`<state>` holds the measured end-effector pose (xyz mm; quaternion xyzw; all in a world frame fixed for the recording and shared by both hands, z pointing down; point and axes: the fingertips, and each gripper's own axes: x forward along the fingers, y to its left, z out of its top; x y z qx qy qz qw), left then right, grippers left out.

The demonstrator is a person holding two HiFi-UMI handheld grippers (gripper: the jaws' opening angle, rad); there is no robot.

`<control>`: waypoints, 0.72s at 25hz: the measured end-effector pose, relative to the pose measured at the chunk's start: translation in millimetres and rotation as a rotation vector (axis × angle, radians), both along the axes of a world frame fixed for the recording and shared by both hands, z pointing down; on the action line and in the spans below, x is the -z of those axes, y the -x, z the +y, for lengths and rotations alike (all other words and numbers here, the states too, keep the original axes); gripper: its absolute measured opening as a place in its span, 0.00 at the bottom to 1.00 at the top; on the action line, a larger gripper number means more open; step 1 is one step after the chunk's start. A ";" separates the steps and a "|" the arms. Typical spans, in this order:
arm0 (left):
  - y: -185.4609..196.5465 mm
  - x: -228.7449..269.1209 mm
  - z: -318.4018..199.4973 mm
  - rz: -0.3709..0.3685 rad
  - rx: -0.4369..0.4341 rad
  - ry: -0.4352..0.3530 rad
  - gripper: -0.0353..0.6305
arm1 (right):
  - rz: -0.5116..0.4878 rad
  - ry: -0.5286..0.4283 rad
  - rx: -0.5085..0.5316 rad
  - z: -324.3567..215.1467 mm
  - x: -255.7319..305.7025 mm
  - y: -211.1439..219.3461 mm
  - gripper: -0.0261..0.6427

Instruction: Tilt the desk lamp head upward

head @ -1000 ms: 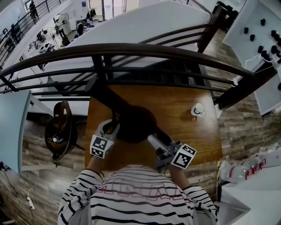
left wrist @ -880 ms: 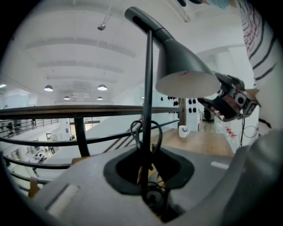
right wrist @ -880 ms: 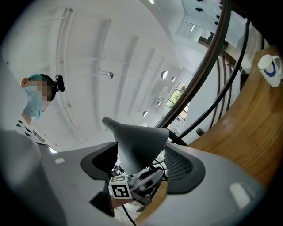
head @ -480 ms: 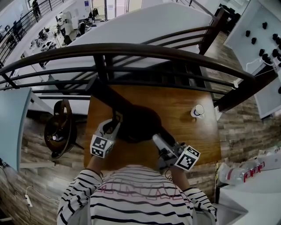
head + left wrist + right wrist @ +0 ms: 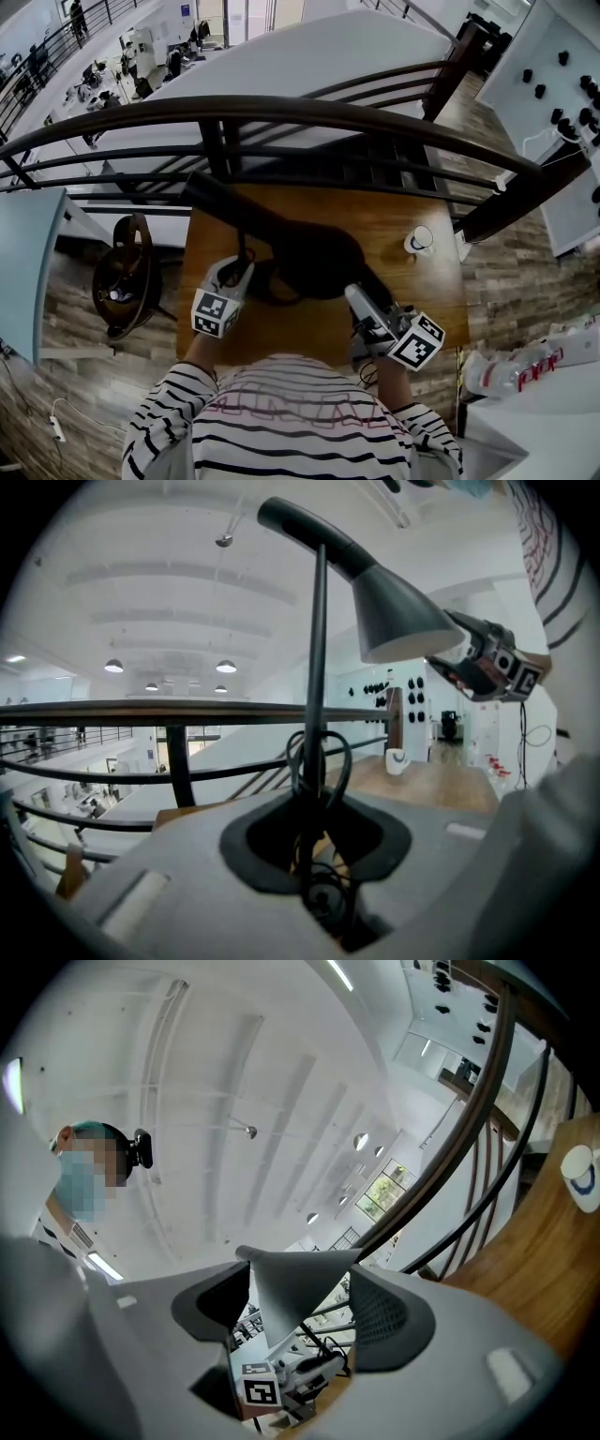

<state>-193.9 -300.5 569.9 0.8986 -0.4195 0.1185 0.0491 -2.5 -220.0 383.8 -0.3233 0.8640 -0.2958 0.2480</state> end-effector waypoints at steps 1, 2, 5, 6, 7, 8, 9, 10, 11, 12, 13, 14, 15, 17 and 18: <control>0.3 -0.1 0.2 -0.001 0.000 0.000 0.16 | 0.007 -0.011 -0.004 -0.5 3.7 -1.7 0.51; 0.5 0.3 0.3 -0.001 -0.002 -0.001 0.16 | 0.014 -0.021 -0.008 -1.0 7.5 -3.3 0.51; 2.5 0.2 0.8 0.000 0.002 -0.001 0.16 | 0.026 -0.055 -0.022 -1.6 21.3 -7.4 0.51; 3.3 -0.5 1.0 0.000 0.005 -0.001 0.16 | 0.031 -0.065 -0.027 -1.6 25.8 -8.4 0.51; 3.9 -1.5 1.3 0.000 0.008 0.000 0.16 | 0.038 -0.074 -0.030 -1.4 29.7 -9.4 0.51; 4.2 -2.5 1.4 0.000 0.011 0.001 0.16 | 0.045 -0.083 -0.033 -1.4 32.9 -10.6 0.51; 3.9 -3.2 1.3 0.000 0.013 0.002 0.16 | 0.051 -0.090 -0.036 -1.6 35.7 -12.0 0.51; 3.2 -3.1 1.1 0.002 0.014 0.004 0.15 | 0.056 -0.097 -0.037 -2.0 38.4 -13.4 0.51; 2.3 -2.8 1.0 0.005 0.015 0.007 0.15 | 0.059 -0.102 -0.038 -2.4 41.0 -14.6 0.51; 1.8 -2.6 0.9 0.006 0.017 0.009 0.15 | 0.063 -0.106 -0.038 -2.8 43.7 -15.6 0.51; 1.9 -2.6 0.8 0.006 0.020 0.010 0.15 | 0.066 -0.110 -0.038 -3.0 46.3 -16.2 0.51; 2.2 -2.4 0.8 0.003 0.023 0.010 0.15 | 0.070 -0.113 -0.039 -3.0 49.1 -16.7 0.51; 2.3 -1.9 1.0 0.001 0.027 0.010 0.15 | 0.074 -0.117 -0.040 -2.9 52.0 -17.2 0.51; 1.6 -1.3 1.5 -0.001 0.033 0.013 0.15 | 0.079 -0.124 -0.041 -2.3 57.3 -18.6 0.51; 1.3 -1.8 1.4 -0.002 0.035 0.013 0.15 | 0.081 -0.128 -0.041 -2.2 59.7 -19.5 0.51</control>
